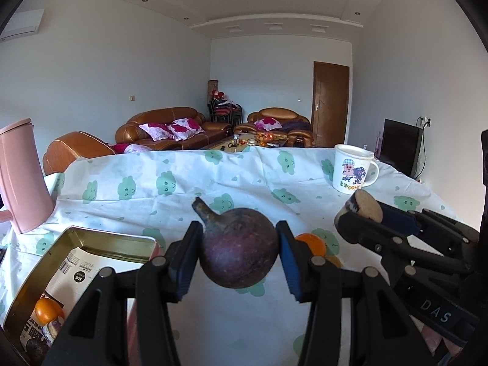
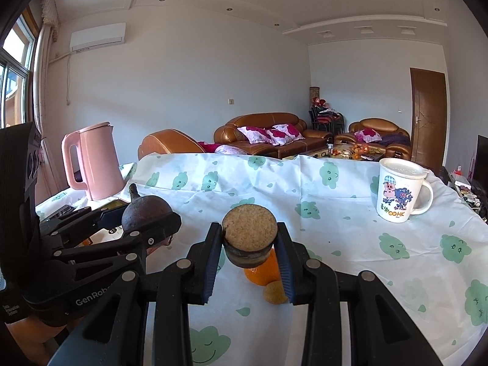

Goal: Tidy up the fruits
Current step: 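Lift the purple fruit and cork-lidded jar and carry them toward the pink tin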

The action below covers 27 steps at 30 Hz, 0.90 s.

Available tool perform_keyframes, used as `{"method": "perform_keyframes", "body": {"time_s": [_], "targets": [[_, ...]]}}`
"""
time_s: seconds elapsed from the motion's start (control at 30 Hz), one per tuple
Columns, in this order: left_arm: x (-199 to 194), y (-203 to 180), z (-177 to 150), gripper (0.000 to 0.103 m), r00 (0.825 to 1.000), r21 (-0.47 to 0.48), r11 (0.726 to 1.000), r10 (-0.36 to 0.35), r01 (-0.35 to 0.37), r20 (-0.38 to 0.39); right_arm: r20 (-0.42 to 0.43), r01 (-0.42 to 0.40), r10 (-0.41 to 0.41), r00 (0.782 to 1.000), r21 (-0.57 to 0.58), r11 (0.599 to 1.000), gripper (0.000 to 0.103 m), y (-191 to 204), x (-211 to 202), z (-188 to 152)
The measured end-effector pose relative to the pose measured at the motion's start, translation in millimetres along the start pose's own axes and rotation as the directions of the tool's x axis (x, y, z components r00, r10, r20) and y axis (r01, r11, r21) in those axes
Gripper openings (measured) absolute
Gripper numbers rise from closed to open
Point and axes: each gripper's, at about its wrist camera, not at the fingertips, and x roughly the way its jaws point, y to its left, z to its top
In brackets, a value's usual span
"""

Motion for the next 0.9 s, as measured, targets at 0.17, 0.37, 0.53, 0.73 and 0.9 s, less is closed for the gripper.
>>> {"method": "perform_keyframes", "body": {"time_s": [0.17,0.37,0.53,0.73,0.9], "targets": [[-4,-1,-1,0.051,1.0,0.008,1.0,0.007,-0.007,0.017,0.012,0.003,-0.003,1.0,-0.005,1.0,0.037,1,-2,0],[-7,-2,-2,0.051,1.0,0.012,1.0,0.005,-0.006,0.026,0.03,0.011,-0.01,0.999,-0.022,1.0,0.037,5,-7,0],[-11,1,-3,0.051,1.0,0.005,1.0,-0.006,0.006,0.023,0.013,0.015,-0.015,1.0,-0.031,0.999,0.037,7,-4,0],[-19,13,-7,0.051,1.0,-0.018,1.0,-0.017,0.017,0.013,-0.017,0.006,-0.008,1.0,-0.066,0.998,0.037,19,2,0],[-29,31,-11,0.051,1.0,-0.036,0.999,0.002,-0.002,-0.007,-0.044,-0.047,0.044,0.998,-0.075,0.996,0.037,40,10,4]]}}
